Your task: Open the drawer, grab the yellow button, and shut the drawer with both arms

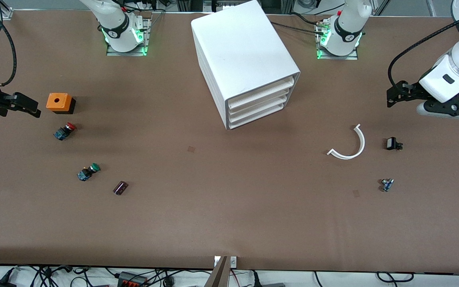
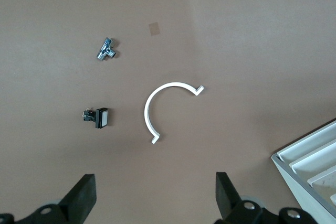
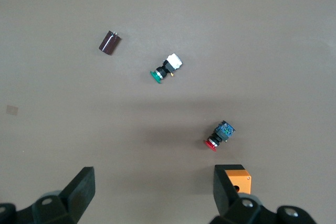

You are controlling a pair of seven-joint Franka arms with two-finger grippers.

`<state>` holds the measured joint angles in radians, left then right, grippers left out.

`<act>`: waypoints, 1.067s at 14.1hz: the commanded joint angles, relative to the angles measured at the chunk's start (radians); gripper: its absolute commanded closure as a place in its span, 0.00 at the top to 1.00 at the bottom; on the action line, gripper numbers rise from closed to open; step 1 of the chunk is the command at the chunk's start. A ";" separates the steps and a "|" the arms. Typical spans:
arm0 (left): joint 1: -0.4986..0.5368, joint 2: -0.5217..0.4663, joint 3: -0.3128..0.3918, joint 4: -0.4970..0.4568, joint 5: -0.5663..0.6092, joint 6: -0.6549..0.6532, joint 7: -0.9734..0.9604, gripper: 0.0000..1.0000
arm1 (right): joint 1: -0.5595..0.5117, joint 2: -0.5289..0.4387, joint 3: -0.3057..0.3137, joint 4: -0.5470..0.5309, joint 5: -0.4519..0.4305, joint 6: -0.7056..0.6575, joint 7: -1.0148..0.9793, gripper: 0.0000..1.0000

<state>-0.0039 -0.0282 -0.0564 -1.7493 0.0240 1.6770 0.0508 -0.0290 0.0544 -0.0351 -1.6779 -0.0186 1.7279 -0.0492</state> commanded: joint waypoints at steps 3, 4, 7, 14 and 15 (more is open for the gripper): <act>-0.001 0.049 -0.007 0.043 0.005 -0.019 0.009 1.00 | 0.076 0.004 0.003 -0.019 0.003 0.022 0.005 1.00; -0.007 0.094 -0.008 0.080 0.005 -0.055 0.011 1.00 | 0.101 0.010 0.003 -0.019 0.005 0.030 0.006 1.00; -0.031 0.172 -0.008 0.128 -0.079 -0.163 0.014 1.00 | 0.135 0.041 0.003 -0.019 0.008 0.059 0.006 1.00; -0.068 0.313 -0.014 0.113 -0.464 -0.200 0.165 1.00 | 0.179 0.099 0.003 -0.009 0.147 0.099 0.005 1.00; -0.064 0.338 -0.014 0.110 -0.545 -0.206 0.255 1.00 | 0.179 0.102 0.003 -0.009 0.143 0.102 0.005 1.00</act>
<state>-0.0793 0.2622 -0.0727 -1.6670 -0.4046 1.5055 0.1679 0.1484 0.1554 -0.0290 -1.6876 0.1089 1.8171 -0.0441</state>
